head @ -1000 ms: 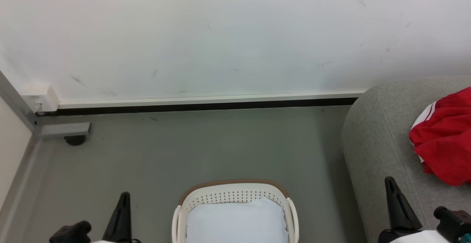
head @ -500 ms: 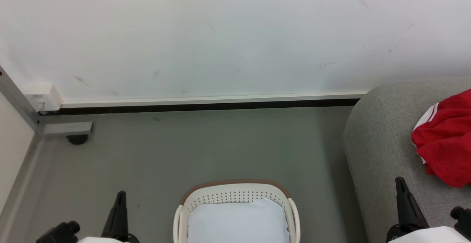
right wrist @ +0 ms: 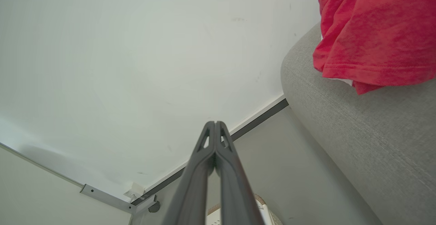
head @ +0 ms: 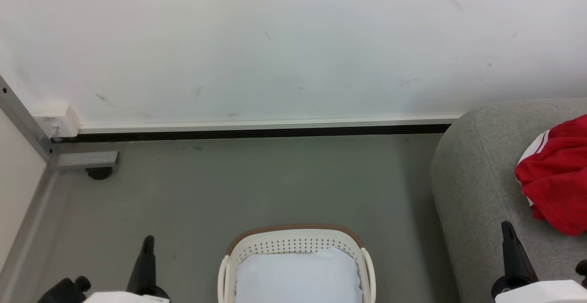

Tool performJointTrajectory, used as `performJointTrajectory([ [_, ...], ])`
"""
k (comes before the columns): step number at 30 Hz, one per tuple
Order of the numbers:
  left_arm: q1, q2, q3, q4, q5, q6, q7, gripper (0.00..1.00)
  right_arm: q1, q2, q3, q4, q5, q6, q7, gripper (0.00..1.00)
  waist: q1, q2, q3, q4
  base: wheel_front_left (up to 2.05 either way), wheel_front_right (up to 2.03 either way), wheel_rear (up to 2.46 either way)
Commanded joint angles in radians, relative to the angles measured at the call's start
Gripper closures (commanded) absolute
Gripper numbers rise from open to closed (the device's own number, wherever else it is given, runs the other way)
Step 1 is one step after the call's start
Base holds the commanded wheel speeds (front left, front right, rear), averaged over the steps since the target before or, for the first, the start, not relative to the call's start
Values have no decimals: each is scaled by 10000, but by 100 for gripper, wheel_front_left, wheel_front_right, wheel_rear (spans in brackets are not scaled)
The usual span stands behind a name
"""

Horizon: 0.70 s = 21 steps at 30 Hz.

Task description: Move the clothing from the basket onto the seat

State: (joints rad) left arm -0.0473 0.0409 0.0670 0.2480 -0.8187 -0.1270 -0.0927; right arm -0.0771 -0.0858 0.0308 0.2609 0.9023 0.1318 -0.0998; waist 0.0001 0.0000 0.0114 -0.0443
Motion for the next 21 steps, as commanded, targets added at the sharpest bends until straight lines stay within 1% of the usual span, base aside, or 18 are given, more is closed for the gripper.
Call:
performJointTrajectory([
  [1, -233, 73, 68, -134, -325, -20, 66, 100, -228, -7, -84, -143, 321, -5, 58, 100, 0, 0, -1, 7, 0, 0, 0],
  [21, -379, 93, 201, -111, -2689, -30, 696, 100, -286, 69, -479, -169, 2460, -9, 677, 100, -1, 0, -20, 110, 0, 0, 0],
])
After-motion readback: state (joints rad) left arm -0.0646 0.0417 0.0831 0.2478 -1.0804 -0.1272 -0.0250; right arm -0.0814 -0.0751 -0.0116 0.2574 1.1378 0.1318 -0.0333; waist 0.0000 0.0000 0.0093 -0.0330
